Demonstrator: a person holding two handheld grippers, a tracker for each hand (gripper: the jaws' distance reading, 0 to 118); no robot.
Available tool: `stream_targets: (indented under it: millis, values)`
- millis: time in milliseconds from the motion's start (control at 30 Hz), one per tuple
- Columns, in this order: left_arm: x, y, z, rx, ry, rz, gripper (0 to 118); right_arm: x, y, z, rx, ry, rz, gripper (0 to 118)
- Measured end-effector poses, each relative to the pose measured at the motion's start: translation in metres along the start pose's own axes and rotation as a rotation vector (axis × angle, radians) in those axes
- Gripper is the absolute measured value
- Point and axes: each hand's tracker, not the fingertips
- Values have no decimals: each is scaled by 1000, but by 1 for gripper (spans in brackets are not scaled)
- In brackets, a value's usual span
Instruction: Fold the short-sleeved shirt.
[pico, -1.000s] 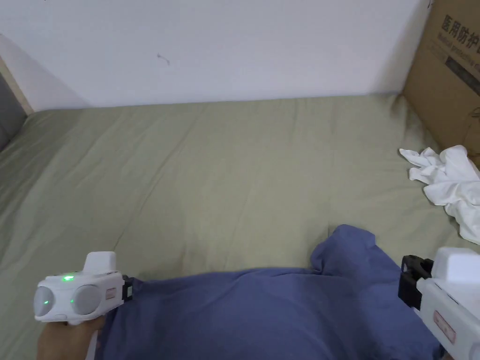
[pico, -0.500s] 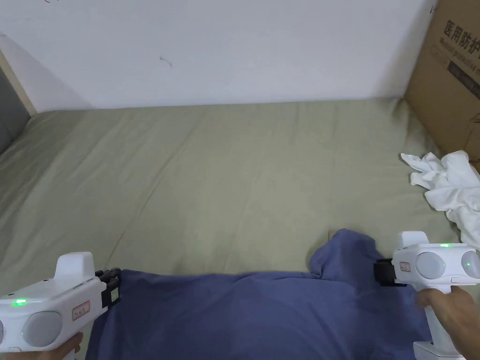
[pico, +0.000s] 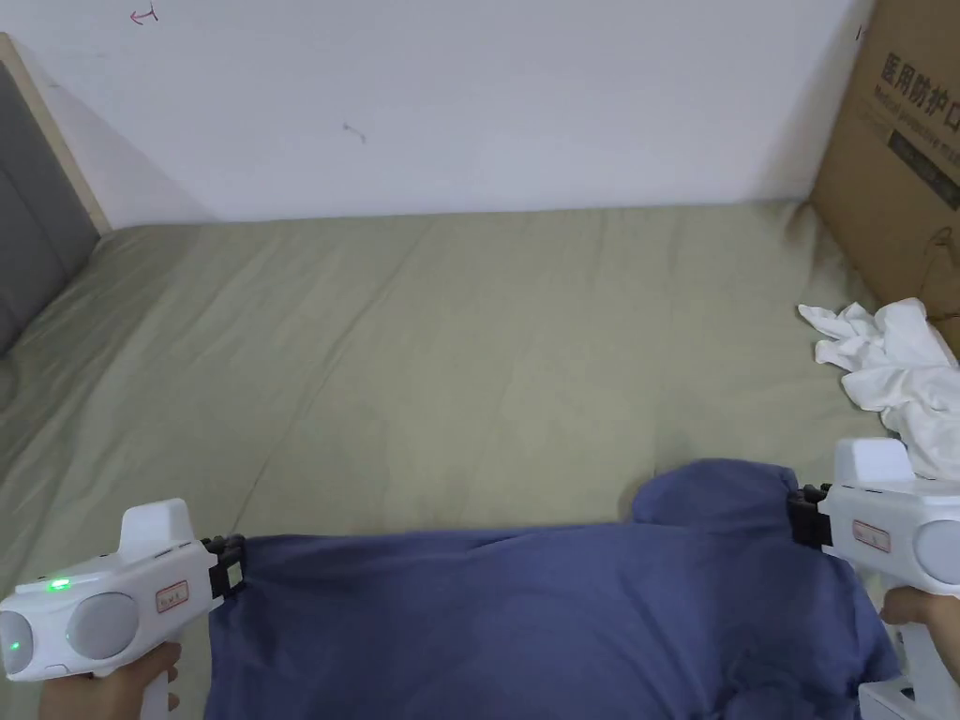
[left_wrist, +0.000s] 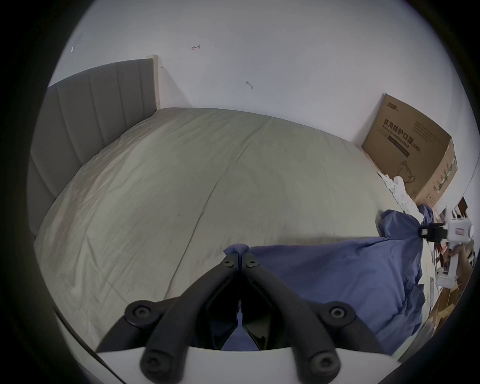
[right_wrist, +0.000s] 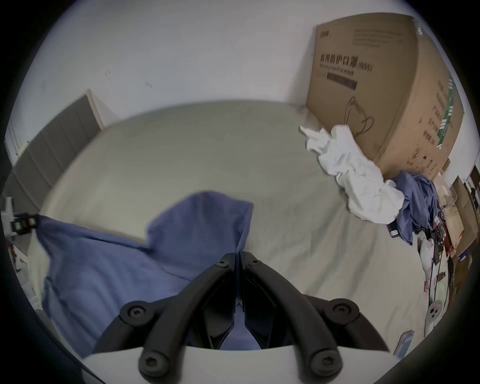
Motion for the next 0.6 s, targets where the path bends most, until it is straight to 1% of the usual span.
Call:
stream_targets:
  millis: [100, 300, 433, 600]
  values:
    - [-5, -9, 21, 12, 7, 22, 0, -2, -14, 54, 75, 46, -3, 2]
    - [-18, -38, 75, 28, 17, 35, 0, -4, -65, 139, 144, 86, -53, 2]
    - [-26, -70, 103, 18, 14, 34, 0, -2, -109, 172, 136, 93, -82, 2]
    - [-34, -123, 119, -57, 20, 44, 0, 1, -165, 180, 55, 78, -125, 2]
